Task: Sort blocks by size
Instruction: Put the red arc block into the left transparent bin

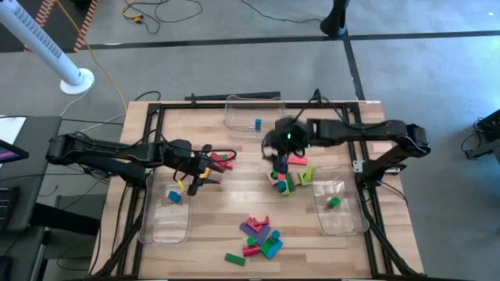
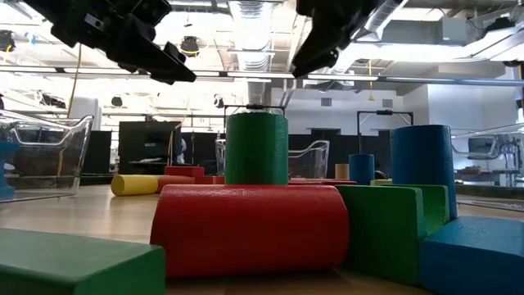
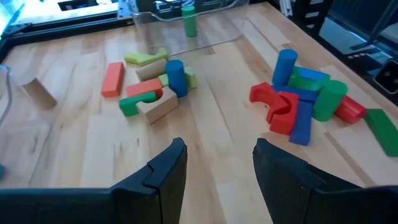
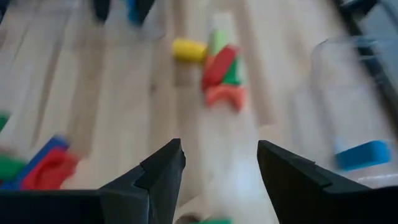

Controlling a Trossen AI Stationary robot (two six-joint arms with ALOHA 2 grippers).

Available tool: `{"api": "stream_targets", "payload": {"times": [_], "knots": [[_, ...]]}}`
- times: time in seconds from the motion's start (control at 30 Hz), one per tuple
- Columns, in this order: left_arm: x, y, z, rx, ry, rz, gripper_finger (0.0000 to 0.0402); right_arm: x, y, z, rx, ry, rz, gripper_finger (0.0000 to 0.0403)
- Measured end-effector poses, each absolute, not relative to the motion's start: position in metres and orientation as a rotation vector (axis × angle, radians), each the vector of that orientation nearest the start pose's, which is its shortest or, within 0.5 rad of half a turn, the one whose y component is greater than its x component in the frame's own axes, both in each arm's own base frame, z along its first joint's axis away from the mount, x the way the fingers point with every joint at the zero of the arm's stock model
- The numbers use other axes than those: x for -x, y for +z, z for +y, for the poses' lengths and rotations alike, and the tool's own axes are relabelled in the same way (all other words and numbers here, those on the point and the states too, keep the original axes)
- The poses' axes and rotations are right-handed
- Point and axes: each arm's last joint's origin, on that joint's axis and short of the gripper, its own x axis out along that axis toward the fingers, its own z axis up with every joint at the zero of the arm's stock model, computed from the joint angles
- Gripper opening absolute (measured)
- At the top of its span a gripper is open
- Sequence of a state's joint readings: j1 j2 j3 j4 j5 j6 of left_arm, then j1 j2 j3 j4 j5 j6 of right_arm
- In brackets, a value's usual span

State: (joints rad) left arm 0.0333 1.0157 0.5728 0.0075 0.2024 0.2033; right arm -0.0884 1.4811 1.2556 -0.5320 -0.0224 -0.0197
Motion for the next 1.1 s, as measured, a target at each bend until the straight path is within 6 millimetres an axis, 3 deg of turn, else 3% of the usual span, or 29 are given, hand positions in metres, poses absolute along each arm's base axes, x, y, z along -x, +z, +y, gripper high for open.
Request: {"api": "stream_targets", "payload": {"times": [0.3,0.53,0.87,1.1], "knots": [[-0.215,0.236,-0.01,-0.141,-0.257,0.416,0.0176,-0.309,0.294,0.054,0.037,0.037,0.868,0.0234],[-0.214,0.236,-0.018,-0.135,-0.293,0.414,0.0176,-0.296,0.294,0.101,0.087,0.05,0.851,0.0234],[-0.217,0.234,-0.033,-0.151,-0.355,0.411,0.0176,-0.282,0.292,0.14,0.07,0.099,0.814,0.0234],[-0.236,0.21,-0.045,-0.178,-0.401,0.469,0.0176,-0.282,0.269,0.148,0.046,0.133,0.734,0.0234]]}}
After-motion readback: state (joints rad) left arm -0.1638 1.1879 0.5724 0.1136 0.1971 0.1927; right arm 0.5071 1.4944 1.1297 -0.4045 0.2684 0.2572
